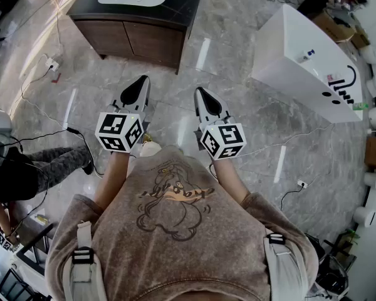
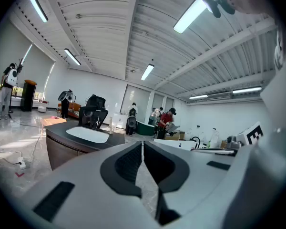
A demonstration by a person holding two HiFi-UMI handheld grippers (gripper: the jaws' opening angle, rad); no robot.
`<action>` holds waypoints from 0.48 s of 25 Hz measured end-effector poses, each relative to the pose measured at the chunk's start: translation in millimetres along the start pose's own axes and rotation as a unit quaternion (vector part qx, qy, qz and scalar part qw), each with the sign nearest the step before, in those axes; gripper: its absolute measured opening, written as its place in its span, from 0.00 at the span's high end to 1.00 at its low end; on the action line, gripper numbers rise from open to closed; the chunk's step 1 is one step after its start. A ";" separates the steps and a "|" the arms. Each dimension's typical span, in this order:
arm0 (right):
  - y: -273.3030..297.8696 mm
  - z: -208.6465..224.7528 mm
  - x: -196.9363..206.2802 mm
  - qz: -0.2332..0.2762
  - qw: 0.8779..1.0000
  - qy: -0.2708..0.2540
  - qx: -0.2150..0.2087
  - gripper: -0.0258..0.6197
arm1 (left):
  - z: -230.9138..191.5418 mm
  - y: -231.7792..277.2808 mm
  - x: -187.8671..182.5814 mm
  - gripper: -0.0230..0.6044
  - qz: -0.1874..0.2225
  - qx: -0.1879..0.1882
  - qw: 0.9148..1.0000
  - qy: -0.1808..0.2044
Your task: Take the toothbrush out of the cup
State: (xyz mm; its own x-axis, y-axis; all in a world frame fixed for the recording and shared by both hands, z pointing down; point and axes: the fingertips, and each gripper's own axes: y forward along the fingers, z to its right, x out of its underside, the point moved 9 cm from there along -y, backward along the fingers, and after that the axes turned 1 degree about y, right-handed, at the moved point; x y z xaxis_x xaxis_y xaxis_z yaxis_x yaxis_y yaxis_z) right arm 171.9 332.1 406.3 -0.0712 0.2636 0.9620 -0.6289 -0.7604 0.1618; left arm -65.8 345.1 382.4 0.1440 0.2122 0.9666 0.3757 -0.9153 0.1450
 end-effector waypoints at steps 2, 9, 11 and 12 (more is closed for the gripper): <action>1.3 -0.4 0.8 0.001 1.000 -0.001 -0.001 0.93 | -1.6 0.6 -0.5 0.92 0.001 0.000 1.000 0.002; -3.6 -6.9 7.5 0.003 1.000 -0.005 -0.011 0.93 | -0.8 -6.9 5.3 0.92 0.005 0.000 1.000 0.004; -6.0 -7.8 10.5 0.005 1.000 -0.007 -0.018 0.93 | 1.5 -8.8 8.6 0.92 0.009 0.000 1.000 0.005; -6.9 -7.5 12.0 0.004 1.000 -0.008 -0.021 0.93 | 2.7 -9.0 10.2 0.92 0.011 -0.001 1.000 0.006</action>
State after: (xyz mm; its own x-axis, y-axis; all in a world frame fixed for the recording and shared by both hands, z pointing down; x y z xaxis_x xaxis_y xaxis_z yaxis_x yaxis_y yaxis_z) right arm 169.6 345.0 415.1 -0.0642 0.2468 0.9669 -0.6599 -0.7373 0.1444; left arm -65.3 356.5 390.4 0.1418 0.1881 0.9719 0.3701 -0.9206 0.1242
